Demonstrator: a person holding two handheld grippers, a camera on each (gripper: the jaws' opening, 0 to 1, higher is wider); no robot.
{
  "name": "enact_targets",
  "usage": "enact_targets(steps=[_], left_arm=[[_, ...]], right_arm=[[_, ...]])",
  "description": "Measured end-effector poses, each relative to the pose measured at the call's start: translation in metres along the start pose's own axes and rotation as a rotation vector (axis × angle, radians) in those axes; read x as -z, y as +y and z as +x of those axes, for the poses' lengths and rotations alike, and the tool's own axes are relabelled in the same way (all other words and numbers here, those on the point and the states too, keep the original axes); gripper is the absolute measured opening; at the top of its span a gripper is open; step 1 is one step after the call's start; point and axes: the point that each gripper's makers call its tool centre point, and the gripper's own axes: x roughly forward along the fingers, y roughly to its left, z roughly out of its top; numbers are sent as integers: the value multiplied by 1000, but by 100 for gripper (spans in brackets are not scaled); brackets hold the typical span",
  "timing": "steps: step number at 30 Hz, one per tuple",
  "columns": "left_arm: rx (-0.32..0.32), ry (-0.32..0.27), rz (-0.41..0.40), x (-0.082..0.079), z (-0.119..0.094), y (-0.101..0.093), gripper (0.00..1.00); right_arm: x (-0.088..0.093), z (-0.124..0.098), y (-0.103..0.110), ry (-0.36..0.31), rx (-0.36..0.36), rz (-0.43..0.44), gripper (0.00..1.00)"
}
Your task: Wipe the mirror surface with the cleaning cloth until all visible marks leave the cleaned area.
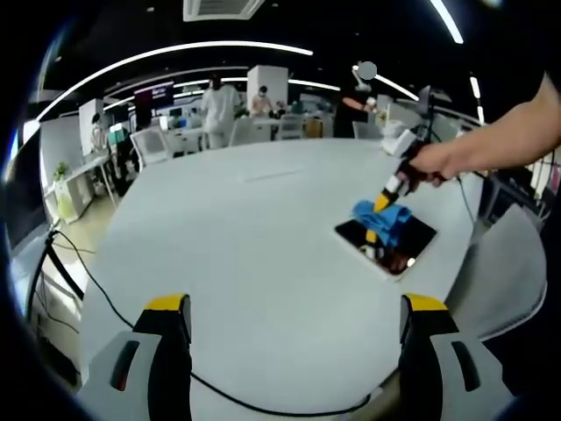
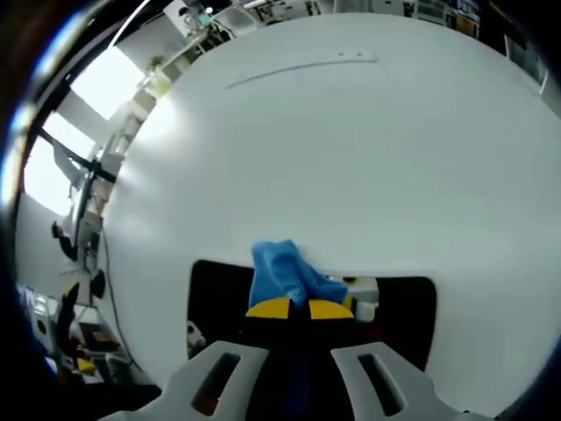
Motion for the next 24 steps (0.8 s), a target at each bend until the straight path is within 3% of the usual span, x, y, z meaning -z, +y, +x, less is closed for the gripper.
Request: enact_targets(steps=[9, 24], left_arm=[[1, 5, 7, 0, 0, 0, 100], [-18, -11, -8, -4, -4, 8, 100]], right_arm=[[-2, 7, 17, 2, -18, -7, 0], [-10, 21, 63, 0, -49, -64, 0]])
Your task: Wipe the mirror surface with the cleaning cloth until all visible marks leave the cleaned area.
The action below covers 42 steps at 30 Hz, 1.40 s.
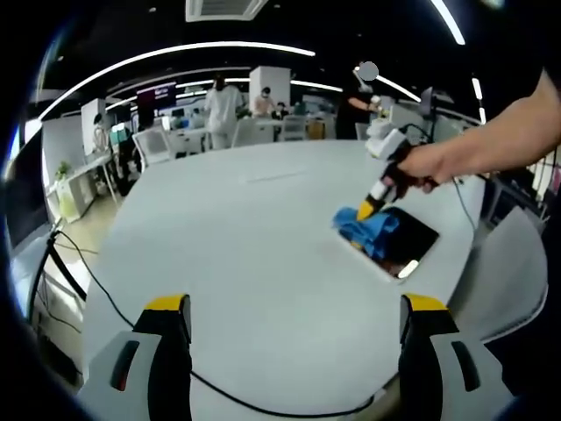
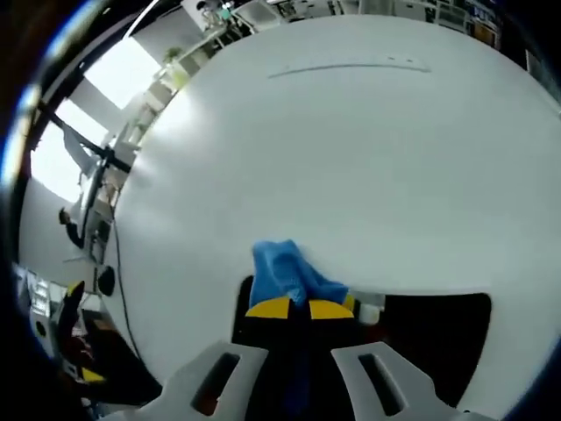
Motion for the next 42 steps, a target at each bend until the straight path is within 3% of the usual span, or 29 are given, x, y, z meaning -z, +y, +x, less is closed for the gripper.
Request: enact_targets(steps=[10, 23, 42], left_arm=[[-14, 10, -10, 5, -9, 5, 100], [-24, 6, -19, 3, -12, 11, 100], [-14, 4, -22, 2, -6, 3, 100]], right_arm=[[-4, 10, 22, 8, -12, -41, 0], [-2, 11, 21, -3, -3, -76, 0], [17, 2, 25, 17, -38, -107, 0]])
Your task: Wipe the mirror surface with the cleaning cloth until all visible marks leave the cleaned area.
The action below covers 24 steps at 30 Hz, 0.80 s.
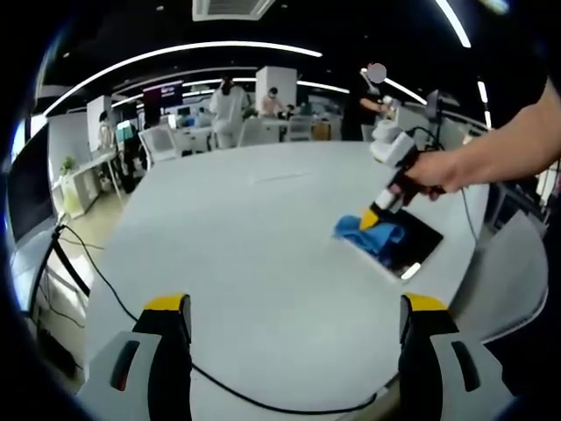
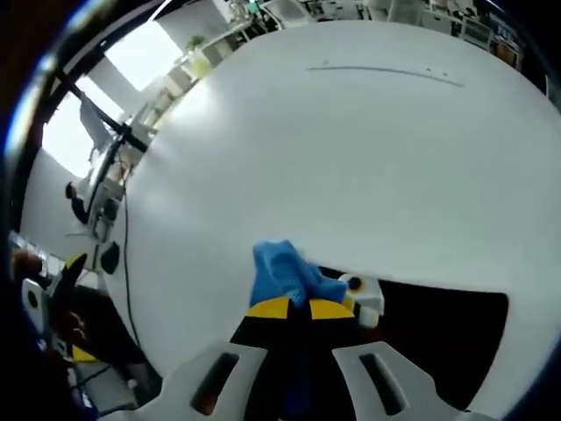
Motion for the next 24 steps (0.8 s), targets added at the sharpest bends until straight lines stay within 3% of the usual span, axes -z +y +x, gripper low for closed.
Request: enact_targets(steps=[14, 24], left_arm=[[1, 1, -4, 2, 7, -6, 100], [-6, -5, 7, -2, 10, -12, 100]], right_arm=[[11, -3, 6, 7, -37, 31, 0], [23, -4, 8, 7, -58, 9, 0]])
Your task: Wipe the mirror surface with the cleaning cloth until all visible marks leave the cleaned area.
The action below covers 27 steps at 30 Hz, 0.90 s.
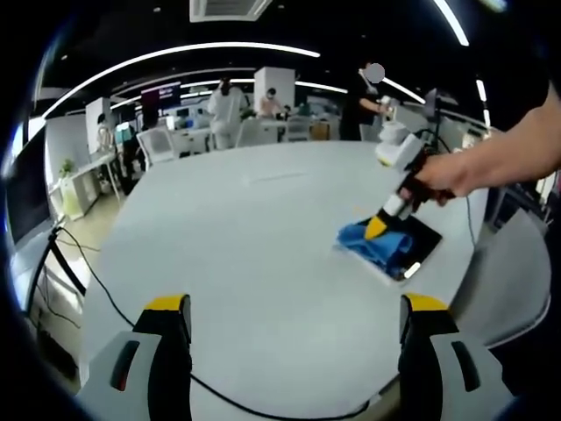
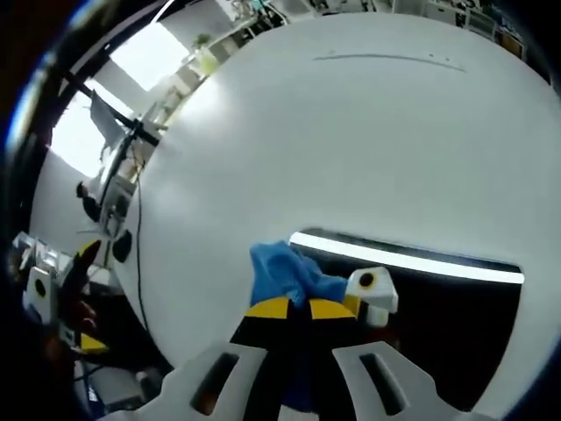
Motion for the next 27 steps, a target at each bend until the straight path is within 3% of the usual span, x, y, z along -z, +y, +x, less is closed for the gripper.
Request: enact_targets(steps=[16, 27], left_arm=[[-11, 5, 1, 1, -4, -5, 100], [2, 7, 9, 0, 1, -7, 100]], right_arm=[[-1, -1, -4, -4, -3, -23, 0], [6, -15, -31, -19, 16, -2, 0]])
